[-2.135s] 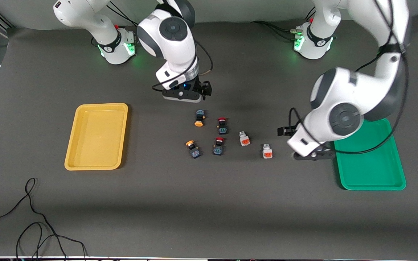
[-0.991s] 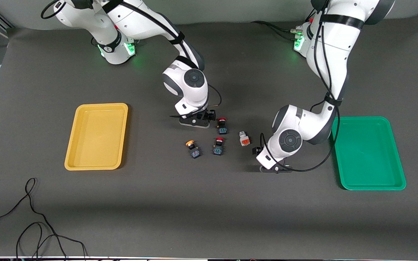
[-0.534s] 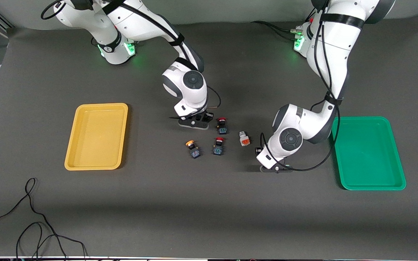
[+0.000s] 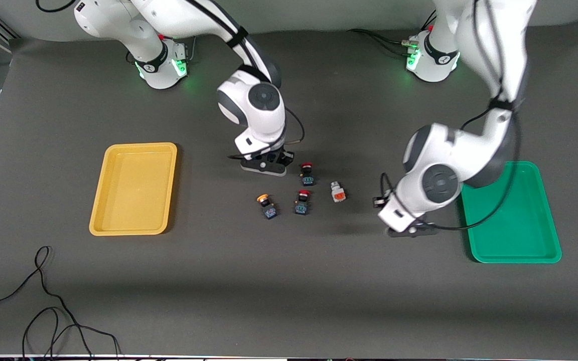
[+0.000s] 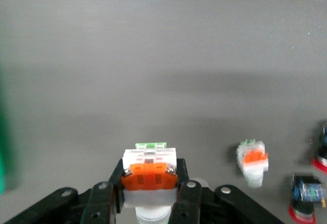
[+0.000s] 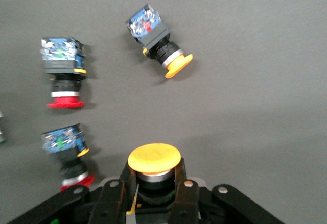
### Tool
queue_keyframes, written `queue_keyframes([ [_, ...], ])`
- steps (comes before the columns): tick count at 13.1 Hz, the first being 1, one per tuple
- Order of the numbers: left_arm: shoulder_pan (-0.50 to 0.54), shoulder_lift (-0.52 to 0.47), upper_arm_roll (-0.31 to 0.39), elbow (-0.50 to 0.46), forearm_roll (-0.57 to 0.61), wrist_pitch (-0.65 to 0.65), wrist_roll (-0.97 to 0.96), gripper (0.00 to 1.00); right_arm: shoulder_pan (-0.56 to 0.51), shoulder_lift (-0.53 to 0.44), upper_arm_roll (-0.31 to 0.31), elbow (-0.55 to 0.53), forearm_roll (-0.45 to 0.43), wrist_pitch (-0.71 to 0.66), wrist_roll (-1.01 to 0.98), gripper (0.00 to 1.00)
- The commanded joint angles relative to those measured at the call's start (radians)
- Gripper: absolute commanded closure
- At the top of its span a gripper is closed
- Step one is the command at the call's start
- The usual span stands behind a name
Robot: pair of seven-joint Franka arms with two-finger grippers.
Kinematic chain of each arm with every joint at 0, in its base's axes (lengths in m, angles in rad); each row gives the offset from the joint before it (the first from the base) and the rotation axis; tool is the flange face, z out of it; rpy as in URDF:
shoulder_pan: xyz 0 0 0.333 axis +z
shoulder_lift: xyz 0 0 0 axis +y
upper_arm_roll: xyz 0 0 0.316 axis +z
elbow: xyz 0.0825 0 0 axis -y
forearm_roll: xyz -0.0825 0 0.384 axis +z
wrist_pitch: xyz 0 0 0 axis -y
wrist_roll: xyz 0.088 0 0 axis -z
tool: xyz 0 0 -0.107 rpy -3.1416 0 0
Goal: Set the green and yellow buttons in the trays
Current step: 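Close the right gripper on the yellow button while the left gripper grasps the switch, then carry the yellow button to the yellow tray while the left gripper carries the switch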
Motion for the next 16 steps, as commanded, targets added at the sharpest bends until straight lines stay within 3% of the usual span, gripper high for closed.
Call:
queue_keyframes([
  [1,0.064,-0.065,0.000,0.065,0.078,-0.154,0.093,1.00,-0.007,-0.082,-0.002,0.082,-0.009,-0.197,-0.051,0.86],
  [3,0.139,-0.110,0.000,0.066,0.092,-0.165,0.184,1.00,-0.033,-0.112,-0.034,0.145,0.009,-0.325,-0.158,0.86],
  [5,0.239,-0.127,0.000,0.066,0.094,-0.166,0.326,1.00,-0.070,-0.168,-0.115,0.150,0.086,-0.396,-0.348,0.86],
  [7,0.343,-0.127,0.000,0.057,0.094,-0.162,0.495,1.00,-0.072,-0.208,-0.254,0.130,0.144,-0.443,-0.535,0.86],
  [11,0.506,-0.098,0.000,0.022,0.113,-0.095,0.724,1.00,-0.070,-0.283,-0.532,0.027,0.146,-0.447,-0.949,0.86],
  [14,0.586,-0.059,0.000,-0.114,0.121,0.136,0.795,1.00,-0.072,-0.296,-0.714,-0.040,0.148,-0.410,-1.236,0.86],
  [16,0.638,-0.017,0.000,-0.228,0.121,0.381,0.845,1.00,-0.073,-0.293,-0.799,-0.196,0.180,-0.241,-1.364,0.86],
])
